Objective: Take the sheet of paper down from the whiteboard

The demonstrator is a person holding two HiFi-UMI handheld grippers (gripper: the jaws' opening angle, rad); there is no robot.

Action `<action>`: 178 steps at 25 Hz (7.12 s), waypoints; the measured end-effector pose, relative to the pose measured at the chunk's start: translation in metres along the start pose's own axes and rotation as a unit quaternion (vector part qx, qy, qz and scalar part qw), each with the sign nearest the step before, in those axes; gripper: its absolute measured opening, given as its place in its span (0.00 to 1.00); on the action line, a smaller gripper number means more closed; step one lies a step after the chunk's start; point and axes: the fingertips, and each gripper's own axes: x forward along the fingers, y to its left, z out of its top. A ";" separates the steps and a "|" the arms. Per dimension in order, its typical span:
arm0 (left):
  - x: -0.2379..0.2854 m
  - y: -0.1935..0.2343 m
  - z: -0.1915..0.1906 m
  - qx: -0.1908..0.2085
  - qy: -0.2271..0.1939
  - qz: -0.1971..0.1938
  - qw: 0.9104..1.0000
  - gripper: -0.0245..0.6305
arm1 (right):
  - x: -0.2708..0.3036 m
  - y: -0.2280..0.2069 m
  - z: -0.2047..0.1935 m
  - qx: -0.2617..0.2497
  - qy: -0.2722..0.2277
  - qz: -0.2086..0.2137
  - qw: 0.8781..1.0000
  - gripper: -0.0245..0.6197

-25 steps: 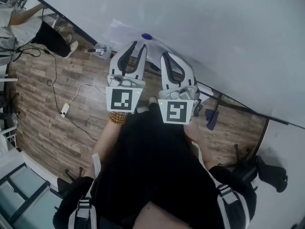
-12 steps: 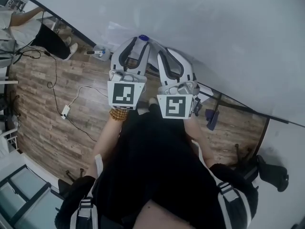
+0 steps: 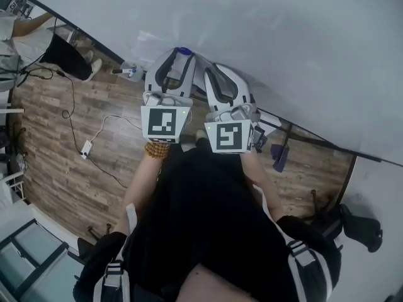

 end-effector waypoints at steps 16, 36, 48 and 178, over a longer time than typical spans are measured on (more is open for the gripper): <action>0.001 0.002 0.002 0.005 -0.004 0.014 1.000 0.24 | 0.005 -0.001 -0.001 -0.001 0.001 -0.005 1.000 0.08; 0.000 0.000 0.002 0.015 -0.005 0.018 1.000 0.23 | 0.003 0.000 -0.001 0.014 0.004 -0.006 1.000 0.04; -0.001 -0.001 0.001 0.015 -0.007 0.015 1.000 0.23 | 0.000 0.006 -0.002 0.046 -0.001 0.012 0.999 0.04; -0.123 0.046 -0.001 -0.042 -0.010 -0.110 0.993 0.23 | -0.071 0.059 0.063 0.164 -0.015 -0.268 0.949 0.03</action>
